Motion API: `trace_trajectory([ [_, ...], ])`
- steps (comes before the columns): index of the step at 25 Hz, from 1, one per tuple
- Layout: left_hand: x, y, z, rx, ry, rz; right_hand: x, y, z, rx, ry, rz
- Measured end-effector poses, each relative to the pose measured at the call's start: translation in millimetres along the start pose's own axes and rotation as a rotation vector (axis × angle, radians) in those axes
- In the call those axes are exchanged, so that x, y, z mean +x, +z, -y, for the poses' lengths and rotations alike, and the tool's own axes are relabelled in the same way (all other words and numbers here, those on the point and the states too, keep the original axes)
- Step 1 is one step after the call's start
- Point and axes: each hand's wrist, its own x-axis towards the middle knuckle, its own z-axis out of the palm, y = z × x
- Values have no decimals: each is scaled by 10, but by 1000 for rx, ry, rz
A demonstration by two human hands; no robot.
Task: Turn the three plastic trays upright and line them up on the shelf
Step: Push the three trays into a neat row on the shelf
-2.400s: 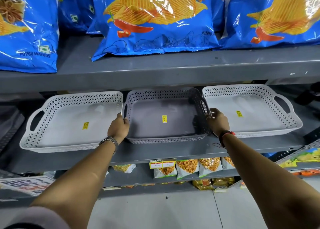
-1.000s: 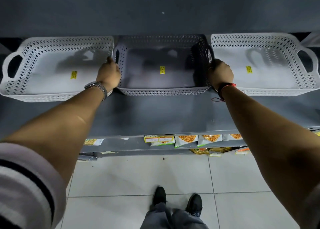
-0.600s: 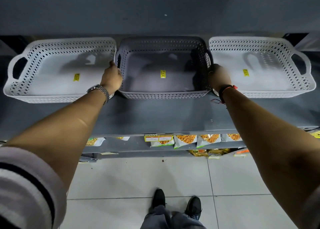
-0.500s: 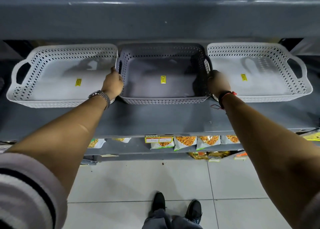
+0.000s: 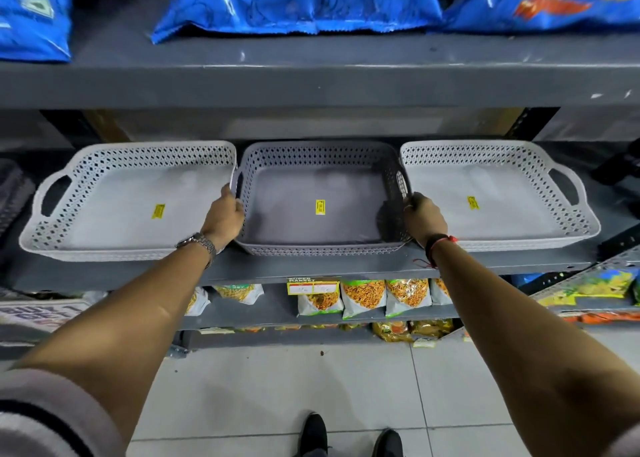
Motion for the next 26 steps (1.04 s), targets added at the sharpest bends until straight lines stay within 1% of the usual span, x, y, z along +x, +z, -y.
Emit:
trace_trajectory([
  [10, -146, 22, 59, -55, -33, 16, -145, -7, -50, -6, 7, 12],
  [26, -168, 27, 57, -49, -75, 40, -154, 2, -84, -57, -44, -7],
])
